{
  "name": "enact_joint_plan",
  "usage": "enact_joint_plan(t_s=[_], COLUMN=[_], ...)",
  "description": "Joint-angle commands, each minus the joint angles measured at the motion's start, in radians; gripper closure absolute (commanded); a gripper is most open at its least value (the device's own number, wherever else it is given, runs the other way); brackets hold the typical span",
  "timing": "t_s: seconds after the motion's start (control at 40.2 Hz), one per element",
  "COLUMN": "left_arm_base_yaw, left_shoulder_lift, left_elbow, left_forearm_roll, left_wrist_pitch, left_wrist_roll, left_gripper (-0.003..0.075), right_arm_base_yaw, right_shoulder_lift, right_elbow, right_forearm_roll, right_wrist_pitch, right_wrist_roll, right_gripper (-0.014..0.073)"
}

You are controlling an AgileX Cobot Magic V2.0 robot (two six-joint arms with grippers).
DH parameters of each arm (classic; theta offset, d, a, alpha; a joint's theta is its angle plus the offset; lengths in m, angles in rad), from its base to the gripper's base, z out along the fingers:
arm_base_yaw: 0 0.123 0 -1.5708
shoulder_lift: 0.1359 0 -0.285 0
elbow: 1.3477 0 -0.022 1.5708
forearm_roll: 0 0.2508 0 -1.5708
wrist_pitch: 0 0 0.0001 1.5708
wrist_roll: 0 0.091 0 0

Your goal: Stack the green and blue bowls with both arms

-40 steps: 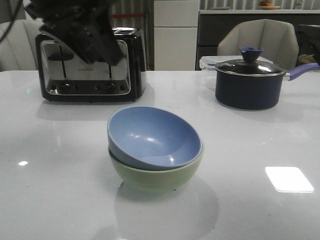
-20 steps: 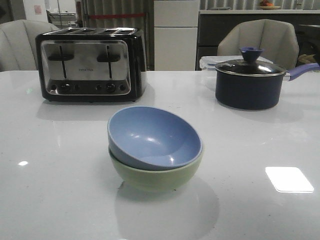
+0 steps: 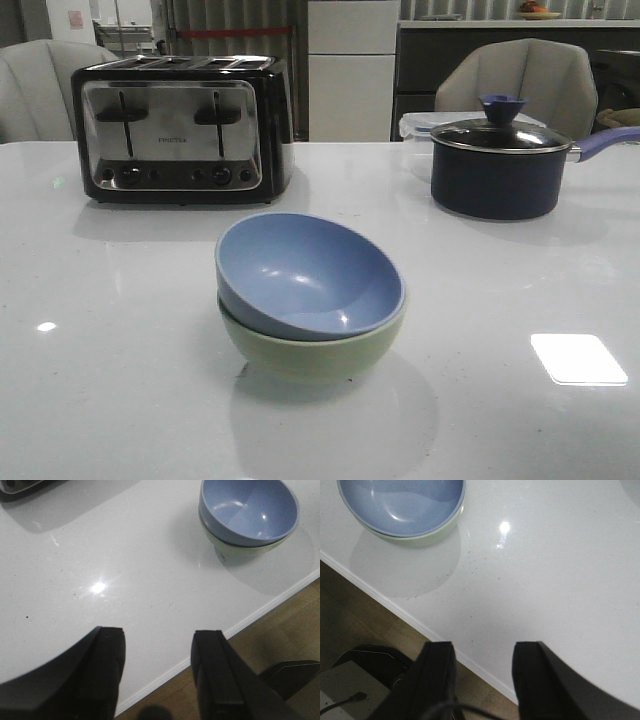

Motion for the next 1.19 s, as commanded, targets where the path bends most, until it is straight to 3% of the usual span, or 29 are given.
enact_joint_plan(t_s=[0.0,0.075,0.174,0.348,1.044,1.168], left_arm_base_yaw=[-0.007,-0.007,-0.007,-0.007,-0.007,0.065], left_shoulder_lift=[-0.007,-0.005,-0.005,-0.005,-0.009,-0.069], left_elbow=[-0.017,-0.015,-0.015,-0.015,-0.013,0.004], left_forearm_roll=[0.005,0.005,0.005,0.005,-0.003,0.032], left_wrist_pitch=[-0.084,-0.094,-0.112,-0.13,-0.13,-0.161], left_wrist_roll=[-0.028,-0.034,-0.034,-0.034,-0.034,-0.028], left_gripper=[0.0339,0.0363,0.0431,0.0614,0.0624,0.0624], right_arm_base_yaw=[-0.01,-0.01,-0.01,-0.01,-0.01,-0.01], right_shoulder_lift=[-0.008,-0.008,-0.008,-0.008,-0.008,-0.008], right_elbow=[-0.024,-0.024,-0.024,-0.024,-0.024,-0.024], right_forearm_roll=[0.015,0.024,0.032,0.032,0.032,0.032], right_wrist_pitch=[-0.09,-0.107,-0.114,-0.116,-0.113,-0.114], right_wrist_roll=[0.005,0.005,0.005,0.005,0.005,0.005], right_gripper=[0.0204,0.0243,0.0368,0.0543,0.0536,0.0536])
